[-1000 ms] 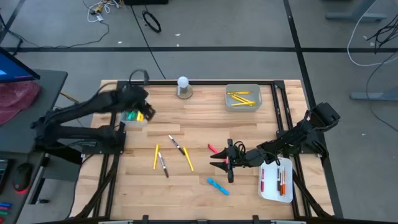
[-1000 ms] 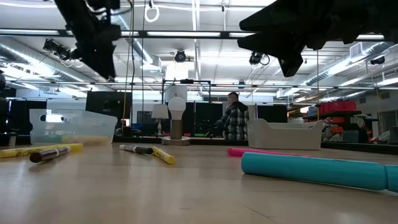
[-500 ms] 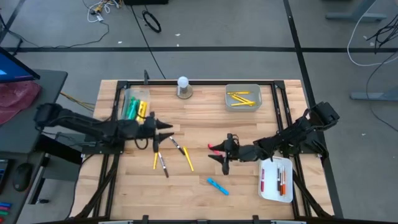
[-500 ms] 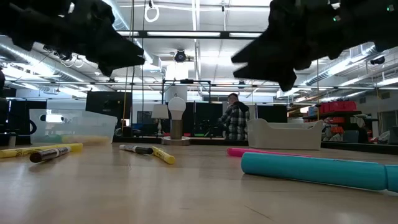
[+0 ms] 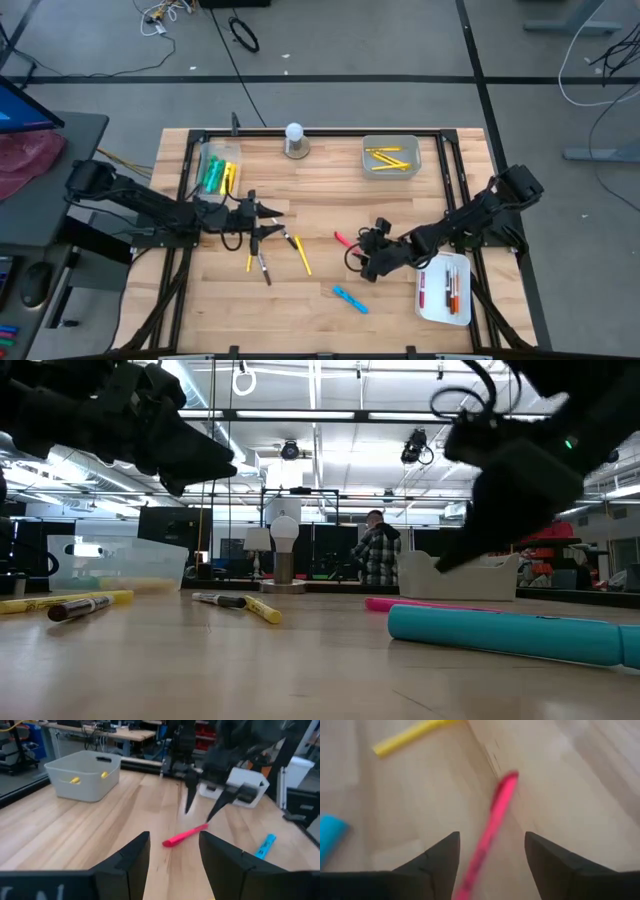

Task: Pick & Place Markers
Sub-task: Put the pink pen into the gray bin, then put the blue highlighter into the transparent bin

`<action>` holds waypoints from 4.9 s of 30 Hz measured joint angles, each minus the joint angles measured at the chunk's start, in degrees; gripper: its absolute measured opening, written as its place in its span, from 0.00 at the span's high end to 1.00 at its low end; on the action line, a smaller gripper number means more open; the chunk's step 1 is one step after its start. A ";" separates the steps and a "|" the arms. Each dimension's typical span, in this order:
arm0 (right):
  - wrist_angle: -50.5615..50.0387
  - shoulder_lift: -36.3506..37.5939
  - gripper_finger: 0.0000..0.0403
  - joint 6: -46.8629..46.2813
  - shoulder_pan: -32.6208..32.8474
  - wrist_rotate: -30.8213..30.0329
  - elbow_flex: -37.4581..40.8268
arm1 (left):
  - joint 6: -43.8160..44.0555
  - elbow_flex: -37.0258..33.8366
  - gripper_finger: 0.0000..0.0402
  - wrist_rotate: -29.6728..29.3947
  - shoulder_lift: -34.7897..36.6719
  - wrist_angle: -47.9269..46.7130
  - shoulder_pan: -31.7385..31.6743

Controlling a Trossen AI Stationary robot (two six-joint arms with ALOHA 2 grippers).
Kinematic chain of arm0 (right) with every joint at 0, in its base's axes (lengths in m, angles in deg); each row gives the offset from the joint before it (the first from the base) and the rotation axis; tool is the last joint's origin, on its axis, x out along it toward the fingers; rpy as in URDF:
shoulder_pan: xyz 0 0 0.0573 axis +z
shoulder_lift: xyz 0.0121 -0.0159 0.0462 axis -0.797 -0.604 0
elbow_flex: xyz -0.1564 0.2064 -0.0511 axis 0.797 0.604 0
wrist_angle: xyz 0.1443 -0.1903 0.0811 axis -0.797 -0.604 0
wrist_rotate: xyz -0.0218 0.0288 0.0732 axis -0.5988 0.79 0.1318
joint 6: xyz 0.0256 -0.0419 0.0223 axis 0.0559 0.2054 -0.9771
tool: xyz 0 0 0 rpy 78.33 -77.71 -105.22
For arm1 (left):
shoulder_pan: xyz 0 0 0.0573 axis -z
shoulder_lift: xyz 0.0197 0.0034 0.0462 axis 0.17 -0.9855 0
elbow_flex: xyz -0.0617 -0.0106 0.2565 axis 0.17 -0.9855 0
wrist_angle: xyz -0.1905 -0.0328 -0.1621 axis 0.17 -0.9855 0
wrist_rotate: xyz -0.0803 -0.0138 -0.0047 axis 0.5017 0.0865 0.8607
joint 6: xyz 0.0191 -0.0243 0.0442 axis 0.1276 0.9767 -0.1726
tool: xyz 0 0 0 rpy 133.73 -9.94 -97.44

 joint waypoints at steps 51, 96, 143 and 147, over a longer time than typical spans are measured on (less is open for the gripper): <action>-61.06 23.34 0.96 29.70 -43.39 2.21 -21.96 | -1.49 0.04 0.56 0.26 -3.33 8.78 2.43; -46.92 10.94 0.57 36.95 -41.60 5.30 -22.20 | -1.64 0.04 0.56 -0.16 -3.35 9.09 2.36; -2.23 -10.82 0.30 8.12 14.25 16.47 -13.32 | 0.16 0.04 0.56 -0.16 -3.35 9.43 2.43; 3.73 -11.19 0.30 5.64 15.80 12.38 -10.07 | 0.40 0.04 0.56 -0.16 -3.35 9.46 2.43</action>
